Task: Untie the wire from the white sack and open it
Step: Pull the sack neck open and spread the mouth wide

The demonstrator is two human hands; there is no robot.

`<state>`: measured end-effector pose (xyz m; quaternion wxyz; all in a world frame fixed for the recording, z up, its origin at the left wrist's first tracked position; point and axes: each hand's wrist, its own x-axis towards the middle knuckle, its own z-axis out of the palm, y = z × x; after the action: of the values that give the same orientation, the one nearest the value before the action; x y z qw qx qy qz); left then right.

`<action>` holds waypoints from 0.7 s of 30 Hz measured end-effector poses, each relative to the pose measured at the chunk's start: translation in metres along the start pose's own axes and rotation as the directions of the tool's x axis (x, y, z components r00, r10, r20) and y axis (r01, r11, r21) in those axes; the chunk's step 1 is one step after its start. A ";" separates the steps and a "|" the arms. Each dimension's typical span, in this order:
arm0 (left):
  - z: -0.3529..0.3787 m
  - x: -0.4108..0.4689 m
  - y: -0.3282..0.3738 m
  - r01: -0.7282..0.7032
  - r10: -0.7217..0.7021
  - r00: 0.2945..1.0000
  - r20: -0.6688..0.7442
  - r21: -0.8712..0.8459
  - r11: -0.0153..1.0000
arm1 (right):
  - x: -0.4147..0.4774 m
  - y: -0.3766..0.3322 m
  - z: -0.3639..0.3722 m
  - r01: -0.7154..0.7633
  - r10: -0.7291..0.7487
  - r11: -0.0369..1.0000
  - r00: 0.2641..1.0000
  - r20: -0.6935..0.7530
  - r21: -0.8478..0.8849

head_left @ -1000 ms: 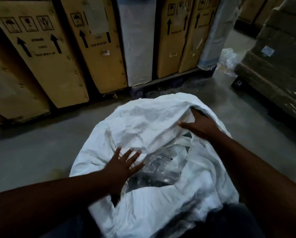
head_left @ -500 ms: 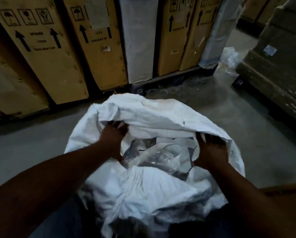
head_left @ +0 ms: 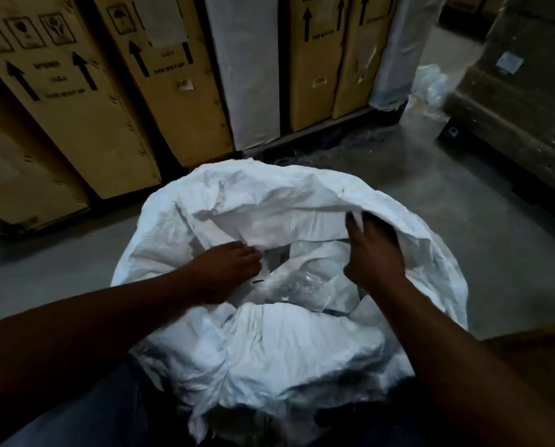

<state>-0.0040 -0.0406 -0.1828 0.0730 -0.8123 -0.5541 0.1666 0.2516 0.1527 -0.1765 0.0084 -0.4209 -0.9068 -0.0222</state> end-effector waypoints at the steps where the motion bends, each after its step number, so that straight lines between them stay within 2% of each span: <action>1: 0.003 -0.001 0.001 0.016 -0.014 0.997 0.072 -0.030 0.999 | 0.003 -0.006 -0.002 0.068 -0.066 0.997 0.997 -0.050 0.044; 2: 0.005 -0.001 0.000 0.102 -0.094 0.989 0.114 -0.067 0.993 | 0.005 -0.010 -0.003 0.127 -0.119 0.989 0.987 -0.106 0.075; 3: 0.007 0.000 -0.004 0.192 -0.183 0.978 0.098 -0.090 0.977 | 0.006 -0.013 -0.003 0.174 -0.159 0.981 0.976 -0.152 0.090; 5: 0.011 0.004 -0.021 0.312 -0.305 0.948 0.093 -0.068 0.948 | 0.009 -0.015 0.002 0.221 -0.200 0.969 0.963 -0.178 0.108; 7: 0.014 0.005 -0.046 0.377 -0.373 0.923 0.098 -0.028 0.926 | 0.015 -0.011 0.010 0.178 -0.165 0.966 0.983 -0.085 0.188; 9: 0.018 0.001 -0.072 0.428 -0.426 0.899 0.101 0.002 0.904 | 0.025 -0.002 0.020 0.039 -0.068 0.942 0.995 0.075 0.335; 10: 0.021 0.001 -0.083 0.453 -0.451 0.886 0.111 0.008 0.892 | 0.031 0.005 0.025 -0.025 -0.021 0.936 0.992 0.127 0.352; 12: 0.032 0.003 -0.097 0.477 -0.473 0.867 0.157 0.020 0.879 | 0.041 0.019 0.038 -0.093 0.052 0.958 0.986 0.156 0.271; 14: 0.039 0.010 -0.103 0.507 -0.503 0.824 0.261 0.055 0.860 | 0.048 0.028 0.047 -0.140 0.099 0.972 0.972 0.214 0.187; 17: 0.047 0.022 -0.092 0.536 -0.543 0.764 0.348 0.126 0.835 | 0.056 0.032 0.053 -0.115 0.064 0.982 0.947 0.314 0.148; 19: 0.047 0.032 -0.076 0.578 -0.555 0.750 0.361 0.052 0.815 | 0.058 0.022 0.049 -0.083 0.029 0.986 0.942 0.335 0.146; 21: 0.033 0.041 -0.054 0.600 -0.553 0.766 0.329 -0.055 0.798 | 0.062 0.008 0.038 -0.009 -0.025 0.992 0.963 0.269 0.124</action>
<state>-0.0497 0.0158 -0.2053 -0.0273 -0.5709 -0.7928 0.2117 0.2180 0.2068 -0.2125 -0.0891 -0.4151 -0.9007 0.0919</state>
